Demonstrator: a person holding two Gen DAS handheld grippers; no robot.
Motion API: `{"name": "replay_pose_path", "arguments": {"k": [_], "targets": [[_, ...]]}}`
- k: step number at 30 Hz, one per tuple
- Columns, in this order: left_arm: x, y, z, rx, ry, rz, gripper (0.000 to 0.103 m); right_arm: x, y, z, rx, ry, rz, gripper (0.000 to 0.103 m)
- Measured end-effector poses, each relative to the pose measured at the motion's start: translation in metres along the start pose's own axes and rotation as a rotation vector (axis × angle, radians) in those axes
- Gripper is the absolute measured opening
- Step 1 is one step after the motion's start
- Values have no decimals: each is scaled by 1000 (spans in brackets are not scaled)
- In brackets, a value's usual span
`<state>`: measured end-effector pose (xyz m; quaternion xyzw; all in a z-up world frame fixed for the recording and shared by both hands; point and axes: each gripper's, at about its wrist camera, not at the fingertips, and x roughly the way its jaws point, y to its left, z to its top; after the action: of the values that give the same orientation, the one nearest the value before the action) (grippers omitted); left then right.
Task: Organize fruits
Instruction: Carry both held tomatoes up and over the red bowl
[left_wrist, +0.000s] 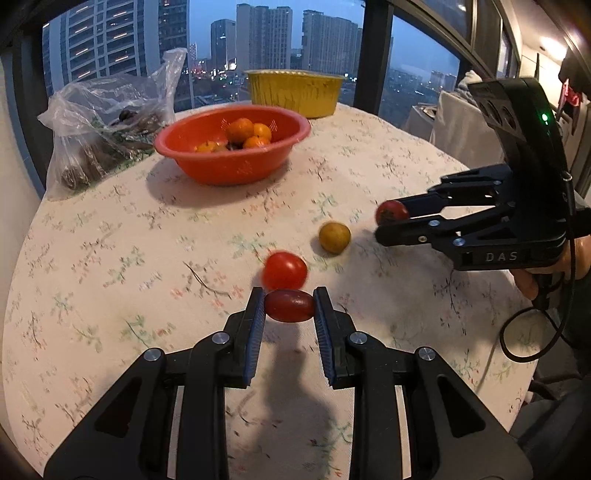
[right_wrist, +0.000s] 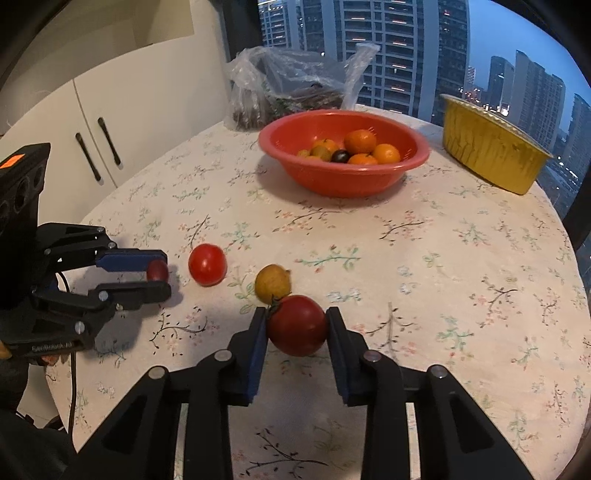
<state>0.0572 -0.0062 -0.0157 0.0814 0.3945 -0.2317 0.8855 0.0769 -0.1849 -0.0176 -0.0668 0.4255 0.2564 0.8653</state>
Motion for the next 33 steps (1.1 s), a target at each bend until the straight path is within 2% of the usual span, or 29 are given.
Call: {"name": "replay_pose_path", "arguments": {"k": [9, 17, 21, 24, 33], "targets": [[-2, 30, 44, 18, -55, 28, 25, -20, -28, 30, 37, -62, -51, 34], [12, 57, 110, 61, -101, 60, 25, -21, -42, 92, 15, -122, -87, 34], [32, 66, 143, 79, -107, 61, 25, -4, -42, 122, -1, -130, -101, 34], [55, 74, 162, 69, -97, 55, 25, 19, -44, 135, -4, -102, -115, 34], [115, 78, 170, 70, -36, 50, 25, 76, -49, 143, -4, -6, -123, 34]]}}
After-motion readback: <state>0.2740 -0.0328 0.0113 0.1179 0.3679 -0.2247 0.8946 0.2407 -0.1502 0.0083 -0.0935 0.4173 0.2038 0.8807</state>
